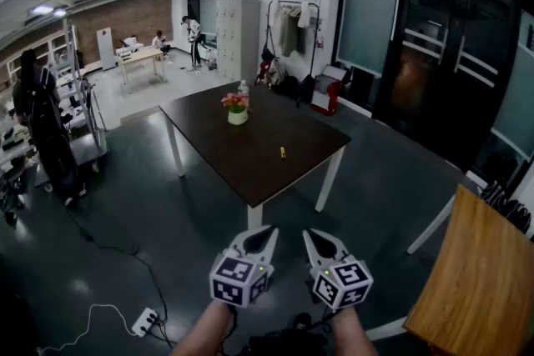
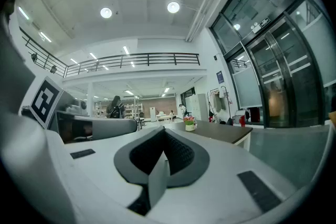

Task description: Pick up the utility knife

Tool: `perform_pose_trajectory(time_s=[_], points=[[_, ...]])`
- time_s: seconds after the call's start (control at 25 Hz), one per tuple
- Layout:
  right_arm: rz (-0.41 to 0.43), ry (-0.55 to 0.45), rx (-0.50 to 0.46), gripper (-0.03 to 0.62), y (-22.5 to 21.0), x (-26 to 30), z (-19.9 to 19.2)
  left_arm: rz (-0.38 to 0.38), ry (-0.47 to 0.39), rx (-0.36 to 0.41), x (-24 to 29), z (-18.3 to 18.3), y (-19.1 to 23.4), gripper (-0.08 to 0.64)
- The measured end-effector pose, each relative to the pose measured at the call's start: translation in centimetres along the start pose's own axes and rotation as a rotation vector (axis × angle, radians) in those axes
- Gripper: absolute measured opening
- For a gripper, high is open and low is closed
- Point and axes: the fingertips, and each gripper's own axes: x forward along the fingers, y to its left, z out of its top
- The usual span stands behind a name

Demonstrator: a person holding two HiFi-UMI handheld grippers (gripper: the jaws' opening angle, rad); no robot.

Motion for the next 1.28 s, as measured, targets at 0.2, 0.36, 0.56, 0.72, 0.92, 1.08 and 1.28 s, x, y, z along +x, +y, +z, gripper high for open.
perform_pose_trajectory(time_s=[0.2,0.36,0.56,0.72,0.92,1.08,1.28], points=[[-0.003,-0.008,0.001,0.006,-1.3,-0.4,0.4,-0.004,0.011,0.013,1.2,0.0,-0.9,0.008],[0.002,-0.022,0.019,0.008,-2.7,-0.1,0.6,-0.01,0.014,0.013,2.8,-0.1,-1.3,0.008],[-0.008,-0.021,0.021,0.008,-5.2,0.7,0.9,-0.014,0.028,0.007,5.5,-0.3,-1.2,0.008],[-0.009,-0.015,0.027,0.008,-7.5,1.9,1.1,-0.011,0.03,0.003,8.0,-0.2,-0.8,0.008],[0.004,-0.007,0.027,0.008,-11.4,4.3,0.8,0.004,0.027,-0.001,12.7,-0.6,0.3,0.008],[0.002,-0.023,0.035,0.008,-15.5,6.7,1.6,0.011,0.034,-0.003,16.8,-0.4,1.0,0.008],[0.014,-0.052,0.038,0.008,-21.1,9.4,3.4,0.033,0.035,-0.006,22.2,0.1,1.4,0.008]])
